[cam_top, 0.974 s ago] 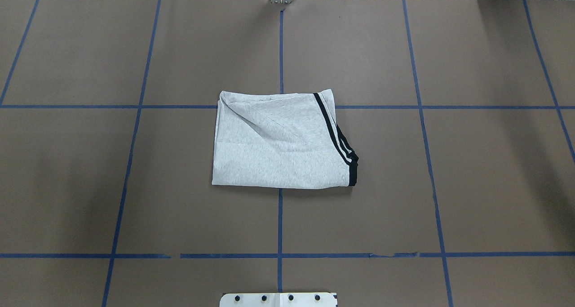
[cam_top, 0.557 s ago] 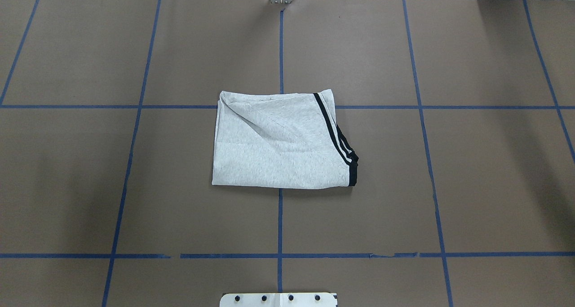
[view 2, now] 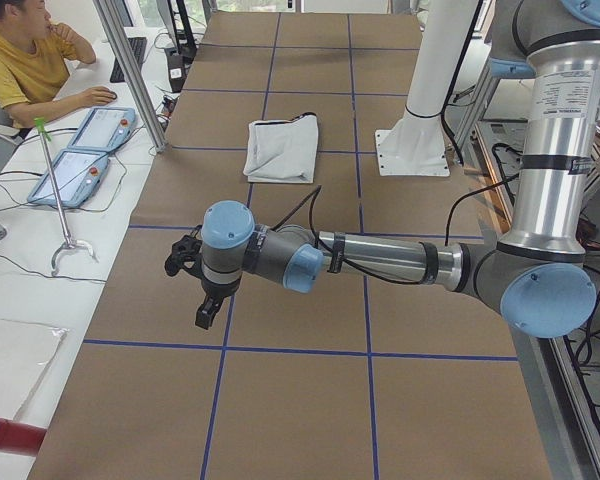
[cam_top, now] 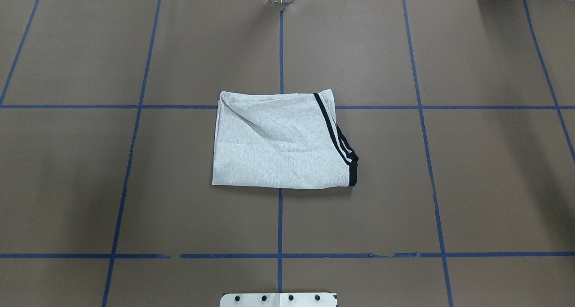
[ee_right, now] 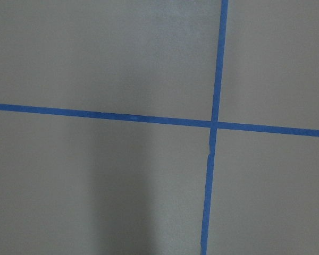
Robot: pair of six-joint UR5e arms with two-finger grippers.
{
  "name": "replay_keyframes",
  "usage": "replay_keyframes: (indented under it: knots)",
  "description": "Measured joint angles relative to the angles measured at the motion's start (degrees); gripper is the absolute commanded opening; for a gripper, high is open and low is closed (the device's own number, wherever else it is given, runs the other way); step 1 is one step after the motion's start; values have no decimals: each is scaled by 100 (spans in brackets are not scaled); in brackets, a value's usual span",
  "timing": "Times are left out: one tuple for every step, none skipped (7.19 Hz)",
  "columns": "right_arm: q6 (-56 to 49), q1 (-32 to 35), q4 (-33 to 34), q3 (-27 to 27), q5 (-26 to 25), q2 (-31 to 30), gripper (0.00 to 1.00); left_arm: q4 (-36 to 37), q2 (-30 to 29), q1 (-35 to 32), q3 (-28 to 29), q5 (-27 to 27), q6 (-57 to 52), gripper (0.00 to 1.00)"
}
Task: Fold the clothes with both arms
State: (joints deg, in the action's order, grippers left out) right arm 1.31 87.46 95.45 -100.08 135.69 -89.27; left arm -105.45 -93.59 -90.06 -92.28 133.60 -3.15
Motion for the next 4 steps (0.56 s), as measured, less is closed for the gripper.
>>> replay_keyframes:
  knots:
    - [17, 0, -21, 2, -7, -5, 100, -6, 1, 1, -15, -15, -5, 100]
    - [20, 9, -25, 7, -15, 8, 100, -11, 7, 0, -15, -43, -15, 100]
    - [17, 29, -10, 13, -17, 41, 100, -16, 15, -1, 9, -55, -23, 100]
    - [19, 38, -16, 19, -51, 48, 100, -18, 20, -2, 37, -48, -20, 100]
